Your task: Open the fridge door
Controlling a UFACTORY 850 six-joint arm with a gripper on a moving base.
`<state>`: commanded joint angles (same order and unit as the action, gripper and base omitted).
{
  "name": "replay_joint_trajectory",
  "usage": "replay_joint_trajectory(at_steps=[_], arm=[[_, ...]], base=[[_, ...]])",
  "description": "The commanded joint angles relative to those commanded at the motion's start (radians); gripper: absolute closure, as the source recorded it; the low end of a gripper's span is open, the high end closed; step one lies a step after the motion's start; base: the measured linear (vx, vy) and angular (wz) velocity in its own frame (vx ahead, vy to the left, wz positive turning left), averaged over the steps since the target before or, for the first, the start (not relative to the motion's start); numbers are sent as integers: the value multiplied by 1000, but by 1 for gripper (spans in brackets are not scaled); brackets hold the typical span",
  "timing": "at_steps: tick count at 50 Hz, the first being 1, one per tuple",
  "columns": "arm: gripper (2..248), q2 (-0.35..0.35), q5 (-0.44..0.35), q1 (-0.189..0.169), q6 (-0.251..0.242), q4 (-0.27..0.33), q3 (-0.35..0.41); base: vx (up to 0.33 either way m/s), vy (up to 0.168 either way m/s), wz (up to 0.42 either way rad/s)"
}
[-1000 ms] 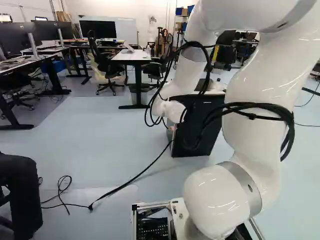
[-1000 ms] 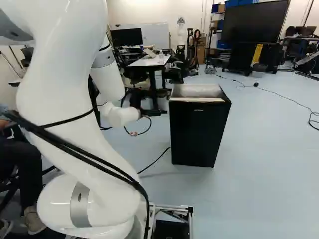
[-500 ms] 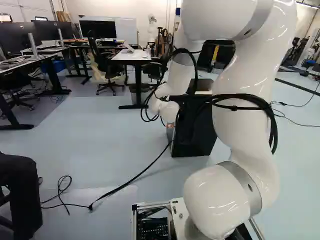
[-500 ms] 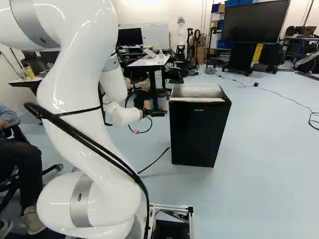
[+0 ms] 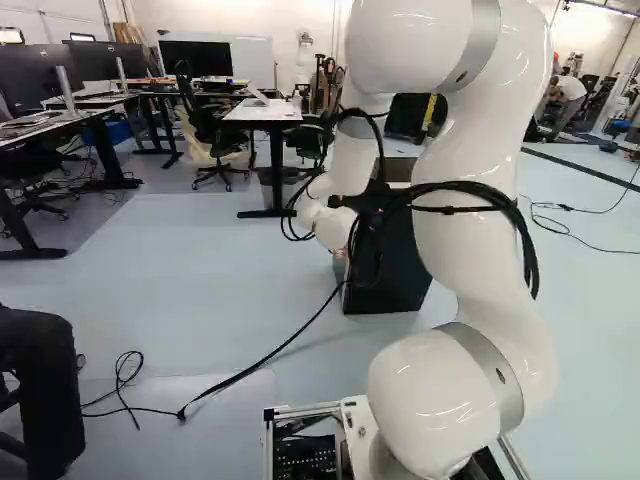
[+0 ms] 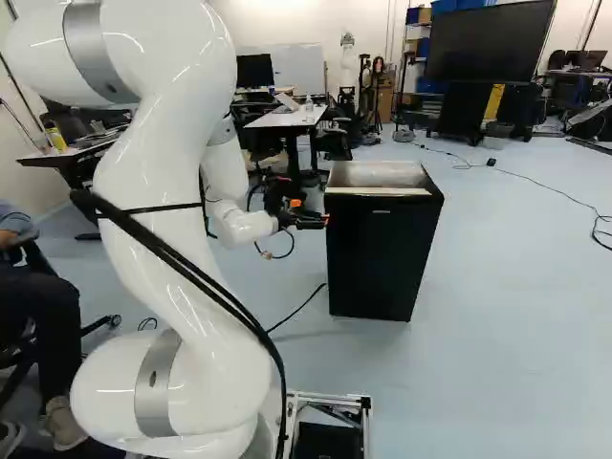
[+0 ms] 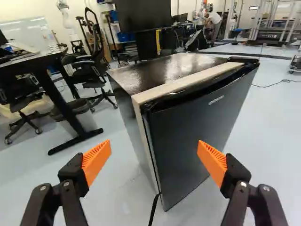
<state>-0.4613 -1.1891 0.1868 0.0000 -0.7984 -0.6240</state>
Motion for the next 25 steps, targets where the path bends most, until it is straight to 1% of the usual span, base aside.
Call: replay_joint_trajectory(at_steps=[9,25], arm=[[3,-30,-55,2,0,-58,-10],[3,-90,-167,14,0,-131,-38]], base=[[0,0,0],[0,0,0]])
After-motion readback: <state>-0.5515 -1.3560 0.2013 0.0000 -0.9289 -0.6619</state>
